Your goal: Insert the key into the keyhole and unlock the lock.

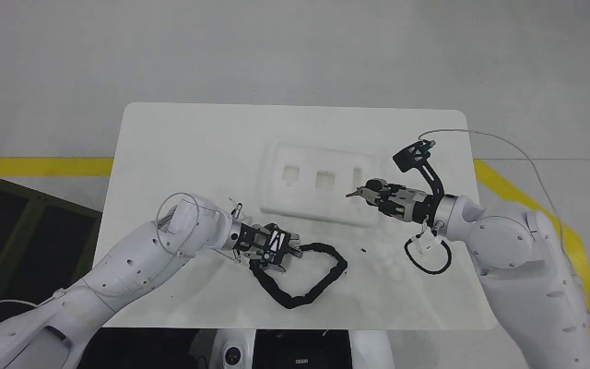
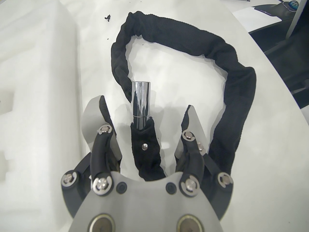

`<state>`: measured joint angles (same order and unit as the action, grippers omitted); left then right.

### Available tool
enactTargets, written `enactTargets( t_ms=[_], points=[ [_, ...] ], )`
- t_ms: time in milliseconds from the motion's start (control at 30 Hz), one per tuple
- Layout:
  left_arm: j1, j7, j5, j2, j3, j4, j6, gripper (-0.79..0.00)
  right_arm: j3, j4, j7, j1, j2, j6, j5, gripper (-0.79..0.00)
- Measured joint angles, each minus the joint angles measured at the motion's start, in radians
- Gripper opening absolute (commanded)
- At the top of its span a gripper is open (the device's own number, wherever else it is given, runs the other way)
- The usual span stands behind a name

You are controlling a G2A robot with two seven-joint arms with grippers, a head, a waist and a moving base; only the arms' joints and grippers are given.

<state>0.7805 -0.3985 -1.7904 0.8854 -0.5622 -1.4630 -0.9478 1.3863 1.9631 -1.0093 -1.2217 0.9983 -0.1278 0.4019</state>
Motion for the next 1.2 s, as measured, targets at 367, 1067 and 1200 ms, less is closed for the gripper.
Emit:
enactTargets(
  t_ms=[367, 1067, 1200],
  points=[
    [0.004, 0.024, 0.019, 0.012, -0.009, 0.015, -0.001, -0.616, 0.000, 0.000, 0.000, 0.000, 0.000, 0.000, 0.000, -0.785],
    [0.059, 0.021, 0.412, 0.024, -0.136, 0.058, -0.035, -0.785, -0.012, -0.003, 0.027, -0.016, 0.000, -0.012, -0.004, -0.785],
    [0.066, -0.008, 0.486, 0.018, -0.177, 0.062, -0.065, -0.785, -0.019, -0.017, 0.027, -0.013, 0.000, -0.028, -0.045, -0.785]
  ],
)
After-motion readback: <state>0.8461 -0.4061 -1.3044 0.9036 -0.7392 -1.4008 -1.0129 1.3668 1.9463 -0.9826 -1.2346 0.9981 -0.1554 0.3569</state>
